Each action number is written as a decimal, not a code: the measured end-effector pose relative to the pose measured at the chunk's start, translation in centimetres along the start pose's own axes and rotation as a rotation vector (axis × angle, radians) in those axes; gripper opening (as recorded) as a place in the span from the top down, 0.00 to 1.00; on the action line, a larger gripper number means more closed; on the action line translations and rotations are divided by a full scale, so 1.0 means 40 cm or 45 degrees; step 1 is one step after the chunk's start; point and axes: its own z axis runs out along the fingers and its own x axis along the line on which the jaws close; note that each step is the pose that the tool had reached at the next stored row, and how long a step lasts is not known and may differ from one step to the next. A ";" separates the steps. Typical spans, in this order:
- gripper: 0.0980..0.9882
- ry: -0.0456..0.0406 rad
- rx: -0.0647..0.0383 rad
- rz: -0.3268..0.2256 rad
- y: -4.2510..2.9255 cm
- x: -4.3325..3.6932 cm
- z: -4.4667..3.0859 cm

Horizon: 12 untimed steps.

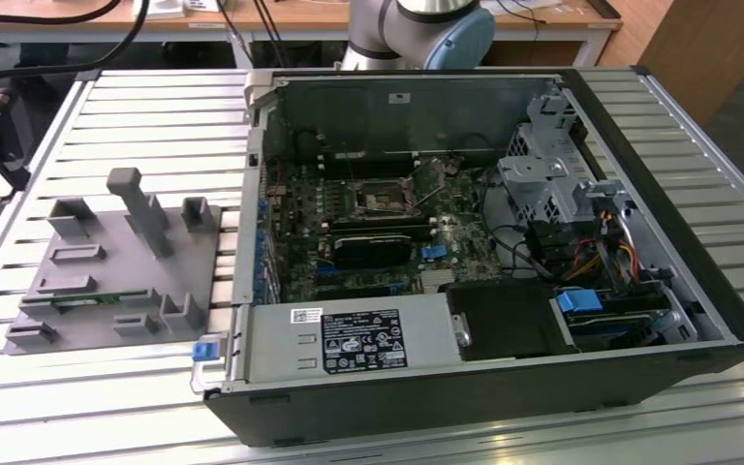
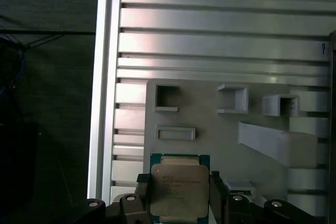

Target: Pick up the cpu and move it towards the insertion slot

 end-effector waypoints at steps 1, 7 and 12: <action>0.51 0.000 0.000 0.000 0.000 0.000 -0.003; 0.51 0.000 0.000 0.000 0.001 0.000 -0.019; 0.51 0.000 0.000 0.000 0.003 0.000 -0.035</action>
